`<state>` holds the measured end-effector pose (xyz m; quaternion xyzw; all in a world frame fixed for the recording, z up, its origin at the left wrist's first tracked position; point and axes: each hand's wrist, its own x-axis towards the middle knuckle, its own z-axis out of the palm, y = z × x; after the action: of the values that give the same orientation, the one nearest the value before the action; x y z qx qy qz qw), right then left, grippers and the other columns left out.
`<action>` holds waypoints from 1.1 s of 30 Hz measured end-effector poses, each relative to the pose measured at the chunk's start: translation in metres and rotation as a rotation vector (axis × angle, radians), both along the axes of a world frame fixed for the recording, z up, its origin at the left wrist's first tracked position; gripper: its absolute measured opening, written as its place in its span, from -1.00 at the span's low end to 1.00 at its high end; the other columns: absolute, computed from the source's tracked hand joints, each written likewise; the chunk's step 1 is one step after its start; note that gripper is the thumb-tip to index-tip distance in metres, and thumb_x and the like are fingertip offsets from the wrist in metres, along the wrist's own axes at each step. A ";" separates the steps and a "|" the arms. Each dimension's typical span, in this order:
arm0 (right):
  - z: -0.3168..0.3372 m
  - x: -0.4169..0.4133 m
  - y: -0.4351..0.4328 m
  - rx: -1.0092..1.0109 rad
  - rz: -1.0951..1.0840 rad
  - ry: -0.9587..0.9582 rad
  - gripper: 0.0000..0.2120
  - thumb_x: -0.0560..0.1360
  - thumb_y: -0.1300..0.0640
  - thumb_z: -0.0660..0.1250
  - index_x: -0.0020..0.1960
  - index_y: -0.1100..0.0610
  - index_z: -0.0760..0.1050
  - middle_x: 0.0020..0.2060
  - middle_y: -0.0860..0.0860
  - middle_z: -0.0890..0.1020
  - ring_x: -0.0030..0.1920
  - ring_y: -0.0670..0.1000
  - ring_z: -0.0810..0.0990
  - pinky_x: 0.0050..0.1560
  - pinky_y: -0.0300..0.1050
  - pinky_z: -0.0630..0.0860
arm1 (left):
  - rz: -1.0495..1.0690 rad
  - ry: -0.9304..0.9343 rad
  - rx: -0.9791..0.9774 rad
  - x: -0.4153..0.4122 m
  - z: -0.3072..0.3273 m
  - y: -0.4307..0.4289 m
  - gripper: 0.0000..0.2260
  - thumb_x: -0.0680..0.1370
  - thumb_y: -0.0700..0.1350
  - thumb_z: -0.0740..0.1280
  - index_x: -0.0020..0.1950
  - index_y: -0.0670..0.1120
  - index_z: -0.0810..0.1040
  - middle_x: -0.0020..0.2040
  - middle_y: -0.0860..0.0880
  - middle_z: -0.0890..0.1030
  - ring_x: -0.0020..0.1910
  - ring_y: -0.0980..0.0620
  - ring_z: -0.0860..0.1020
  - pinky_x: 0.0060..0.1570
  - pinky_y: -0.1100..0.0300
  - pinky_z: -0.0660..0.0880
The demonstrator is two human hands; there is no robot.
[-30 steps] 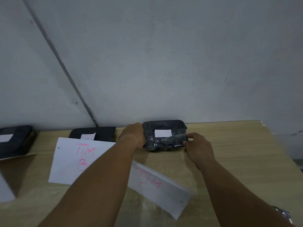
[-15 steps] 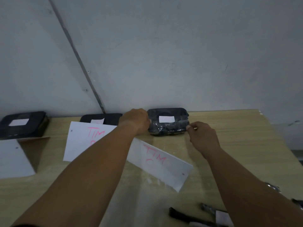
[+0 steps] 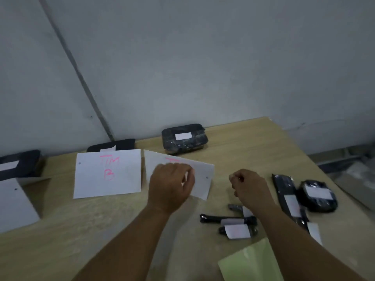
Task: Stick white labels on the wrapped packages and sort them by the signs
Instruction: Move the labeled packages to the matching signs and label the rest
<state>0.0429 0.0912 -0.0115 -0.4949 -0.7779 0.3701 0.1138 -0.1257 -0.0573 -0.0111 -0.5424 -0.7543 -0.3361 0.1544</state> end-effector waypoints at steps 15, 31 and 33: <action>-0.018 0.118 -0.115 0.038 -0.178 -0.126 -0.77 0.58 -0.05 0.22 -0.18 0.01 0.52 -0.27 -0.03 0.61 -0.24 -0.03 0.56 -0.24 -0.13 0.43 | -0.221 -0.023 -0.261 0.085 -0.028 -0.062 -0.83 0.54 -0.03 0.33 -0.21 -0.04 0.60 -0.37 0.01 0.58 -0.41 -0.05 0.53 -0.43 0.20 0.31; -0.039 0.102 -0.077 0.118 -0.187 -0.384 -0.68 0.61 0.09 0.12 0.28 -0.15 0.48 0.17 0.02 0.59 0.13 0.08 0.56 -0.06 -0.12 0.39 | -0.014 -0.291 -0.718 0.116 -0.060 -0.015 -0.82 0.57 -0.01 0.27 0.13 0.03 0.58 0.06 -0.03 0.62 -0.03 -0.06 0.58 -0.21 0.16 0.39; -0.043 0.101 -0.074 0.112 -0.152 -0.422 -0.64 0.60 0.12 0.11 0.32 -0.16 0.45 0.19 0.02 0.57 0.16 0.08 0.55 0.01 -0.09 0.42 | -0.006 -0.334 -0.735 0.117 -0.064 -0.013 -0.78 0.55 0.01 0.29 0.17 0.06 0.59 0.11 -0.03 0.62 0.03 -0.08 0.58 -0.13 0.13 0.46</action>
<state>0.1438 0.0171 -0.0542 -0.6114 -0.7643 0.2051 0.0035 -0.0083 -0.0702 -0.0755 -0.5017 -0.8374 -0.1280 -0.1754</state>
